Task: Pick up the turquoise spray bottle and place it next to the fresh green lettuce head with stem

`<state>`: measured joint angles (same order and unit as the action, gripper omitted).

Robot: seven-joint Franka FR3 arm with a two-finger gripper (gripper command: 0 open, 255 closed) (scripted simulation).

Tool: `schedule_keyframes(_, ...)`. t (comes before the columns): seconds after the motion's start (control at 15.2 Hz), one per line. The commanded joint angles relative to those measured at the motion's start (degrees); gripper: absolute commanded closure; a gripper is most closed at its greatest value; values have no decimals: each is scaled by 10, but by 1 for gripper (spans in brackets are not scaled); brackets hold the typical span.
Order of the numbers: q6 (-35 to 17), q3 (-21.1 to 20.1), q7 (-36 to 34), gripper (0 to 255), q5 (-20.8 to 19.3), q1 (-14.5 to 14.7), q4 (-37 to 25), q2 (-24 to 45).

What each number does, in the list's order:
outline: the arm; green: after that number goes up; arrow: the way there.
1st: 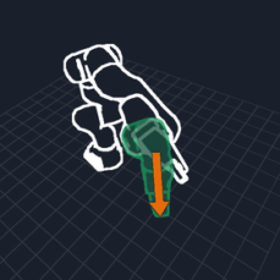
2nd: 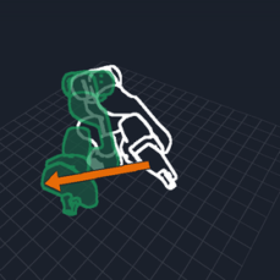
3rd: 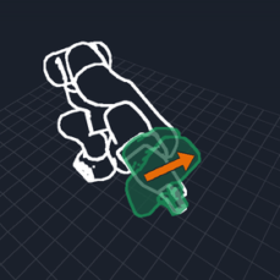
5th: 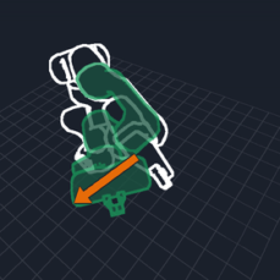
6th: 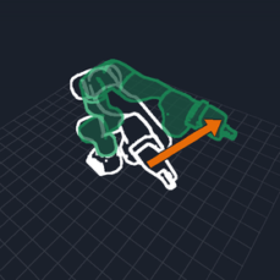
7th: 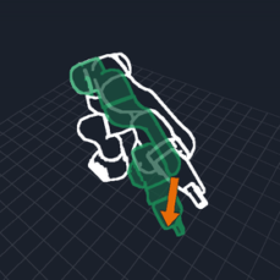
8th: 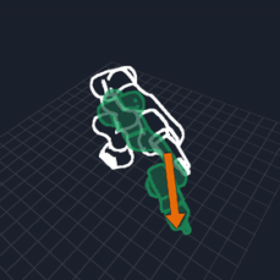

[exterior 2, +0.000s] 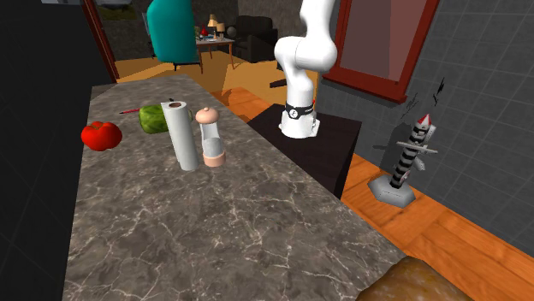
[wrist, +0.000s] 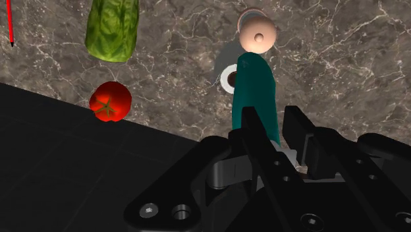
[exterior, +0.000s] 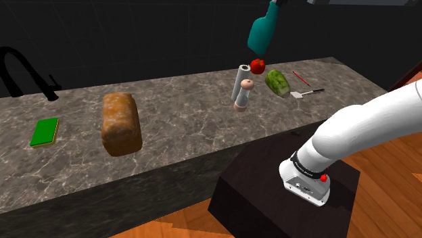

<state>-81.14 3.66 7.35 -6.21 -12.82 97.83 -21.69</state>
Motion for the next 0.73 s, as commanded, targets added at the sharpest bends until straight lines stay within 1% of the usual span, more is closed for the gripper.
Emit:
schedule_keyframes(0.0, -4, 23, 32, 255, -6, -9, -1, 3)
schedule_keyframes(0.33, -12, 74, 102, 255, -13, -28, -25, 26)
schedule_keyframes(0.66, -52, 73, 97, 255, -16, -29, 34, 7)
